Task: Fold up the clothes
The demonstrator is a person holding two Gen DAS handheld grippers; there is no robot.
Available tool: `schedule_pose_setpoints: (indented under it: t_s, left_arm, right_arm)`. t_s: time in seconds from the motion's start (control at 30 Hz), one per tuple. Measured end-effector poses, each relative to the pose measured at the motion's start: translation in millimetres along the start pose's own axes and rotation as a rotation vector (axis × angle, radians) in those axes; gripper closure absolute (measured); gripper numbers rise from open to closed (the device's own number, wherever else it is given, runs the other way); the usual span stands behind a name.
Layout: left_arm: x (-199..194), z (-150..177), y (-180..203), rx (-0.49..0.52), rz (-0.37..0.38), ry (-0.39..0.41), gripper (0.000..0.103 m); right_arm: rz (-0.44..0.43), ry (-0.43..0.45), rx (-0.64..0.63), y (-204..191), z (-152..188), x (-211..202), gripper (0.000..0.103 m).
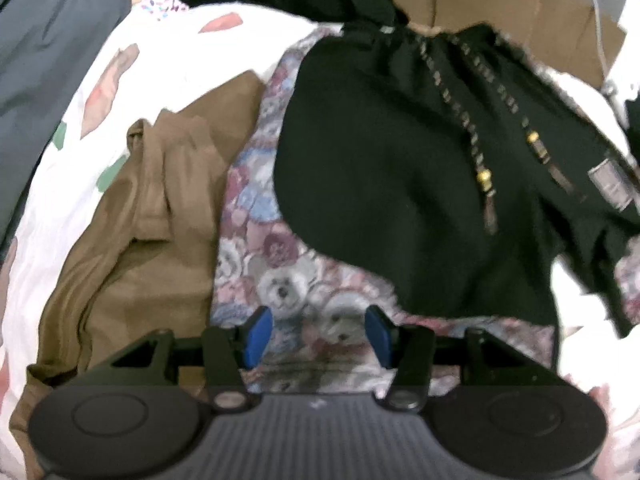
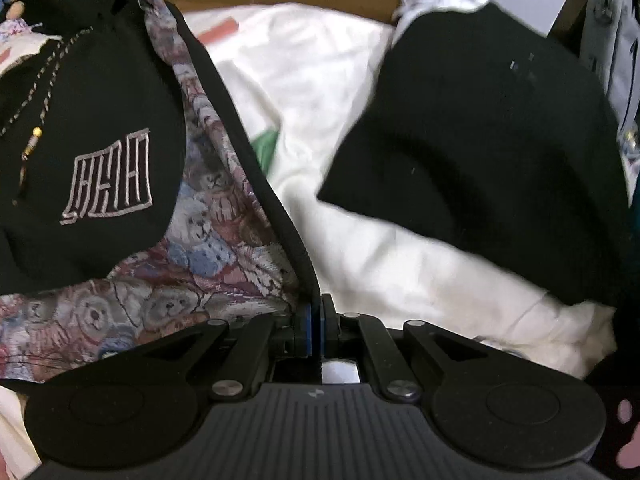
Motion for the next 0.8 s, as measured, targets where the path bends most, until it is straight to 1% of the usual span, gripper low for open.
schedule_pose_setpoints:
  t_s: [0.13,0.17,0.2,0.23,0.27,0.3,0.43,0.47,0.6,0.67,0.73,0.8]
  left_arm:
    - [-6,0,15,-0.016,0.064,-0.004,0.048]
    - [-7,0,21,-0.005,0.08,-0.001,0.048]
    - [-10,1,33,0.014,0.113,0.003,0.048]
    - [-12,2,43,0.028,0.141,0.003,0.048]
    - [-12,4,49,0.035,0.158,-0.001,0.048]
    - [-13,5,62,0.052,0.189,-0.009,0.048]
    - [-10,10,112,0.127,0.302,-0.041,0.048]
    - [-6,13,124,0.142,0.325,-0.054,0.048]
    - [6,27,168,0.203,0.386,-0.108,0.048]
    - [11,35,185,0.211,0.419,-0.132,0.048]
    - [22,49,209,0.216,0.453,-0.177,0.048]
    - [26,58,221,0.227,0.465,-0.206,0.048]
  right_arm:
    - [-0.032,-0.007,-0.003,2,1,-5,0.094]
    - [-0.04,-0.009,-0.004,3,1,-6,0.087]
    - [-0.039,-0.008,-0.002,3,2,-8,0.077]
    - [-0.037,-0.003,0.011,5,4,-15,0.071]
    - [-0.042,0.007,0.025,6,7,-20,0.062]
    - [-0.049,0.015,0.04,7,11,-24,0.058]
    - [-0.065,0.007,0.044,8,20,-30,0.056]
    - [-0.064,0.008,0.042,8,22,-31,0.053]
    - [-0.067,0.007,0.059,10,25,-31,0.052]
    - [-0.069,0.011,0.078,13,25,-31,0.052]
    - [-0.071,0.025,0.103,17,23,-32,0.052]
    - [-0.072,0.033,0.113,18,22,-32,0.052]
Point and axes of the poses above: each gripper's, at about its wrist camera, not at the fingertips, and x roughly the way its jaws point, y to its right, z to its underside, the point moved 5 cm from there along x, roughly the way its jaws point, and after that the axes turned 13 degrees about -x, right-handed, at the moved point
